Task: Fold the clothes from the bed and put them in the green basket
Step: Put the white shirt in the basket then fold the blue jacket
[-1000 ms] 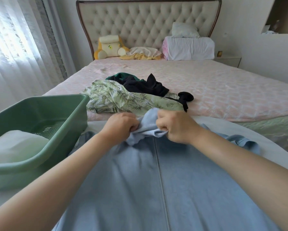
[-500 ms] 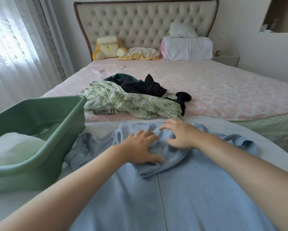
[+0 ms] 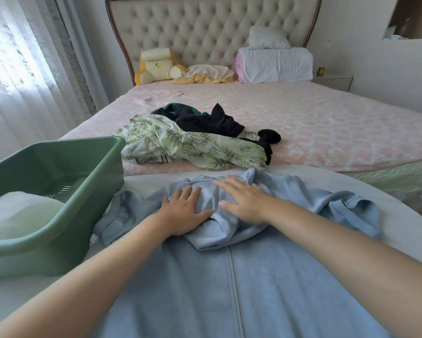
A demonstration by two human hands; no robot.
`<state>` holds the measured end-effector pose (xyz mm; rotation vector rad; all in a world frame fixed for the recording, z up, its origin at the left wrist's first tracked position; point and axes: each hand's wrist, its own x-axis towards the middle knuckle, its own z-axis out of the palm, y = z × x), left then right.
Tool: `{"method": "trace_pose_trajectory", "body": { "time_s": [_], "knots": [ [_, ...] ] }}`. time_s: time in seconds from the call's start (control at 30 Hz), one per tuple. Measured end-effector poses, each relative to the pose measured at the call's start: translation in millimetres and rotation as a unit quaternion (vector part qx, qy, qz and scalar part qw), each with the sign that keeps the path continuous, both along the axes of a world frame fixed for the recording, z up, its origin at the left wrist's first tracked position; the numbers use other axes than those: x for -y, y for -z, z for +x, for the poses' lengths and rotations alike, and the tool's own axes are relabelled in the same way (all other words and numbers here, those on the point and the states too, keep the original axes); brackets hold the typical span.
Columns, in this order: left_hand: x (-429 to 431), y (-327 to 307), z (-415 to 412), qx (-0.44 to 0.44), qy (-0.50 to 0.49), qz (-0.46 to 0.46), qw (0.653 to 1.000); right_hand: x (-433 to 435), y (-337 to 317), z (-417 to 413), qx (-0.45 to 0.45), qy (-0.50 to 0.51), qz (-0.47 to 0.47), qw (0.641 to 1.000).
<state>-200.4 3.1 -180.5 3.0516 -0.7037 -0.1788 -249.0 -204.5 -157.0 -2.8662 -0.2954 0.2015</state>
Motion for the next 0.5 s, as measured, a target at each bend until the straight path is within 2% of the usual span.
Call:
{"method": "trace_pose_trajectory", "body": {
  "time_s": [0.07, 0.13, 0.23, 0.33, 0.43, 0.5],
  "knots": [
    [-6.7, -11.2, -0.7, -0.076, -0.006, -0.046, 0.996, -4.2, 4.2, -0.7, -0.059, 0.000, -0.054, 0.997],
    [-13.8, -29.6, -2.0, -0.102, -0.017, -0.095, 0.990, -7.9, 0.7, -1.2, -0.060, 0.004, -0.122, 0.991],
    [-30.9, -60.6, -3.1, -0.020, -0.007, -0.053, 0.998, -26.5, -17.7, 0.1, -0.039, 0.019, -0.155, 0.987],
    [-56.5, -96.9, -4.6, 0.070, -0.004, -0.017, 0.997, -53.3, -31.2, 1.8, 0.020, 0.021, -0.108, 0.994],
    [-88.1, -128.0, -8.0, 0.099, -0.031, 0.005, 0.995, -88.6, -43.0, 0.4, 0.086, -0.026, -0.007, 0.996],
    [-109.8, -137.2, -12.3, 0.095, -0.062, 0.026, 0.993, -116.4, -50.0, 2.4, 0.092, -0.052, 0.038, 0.994]
  ]
}}
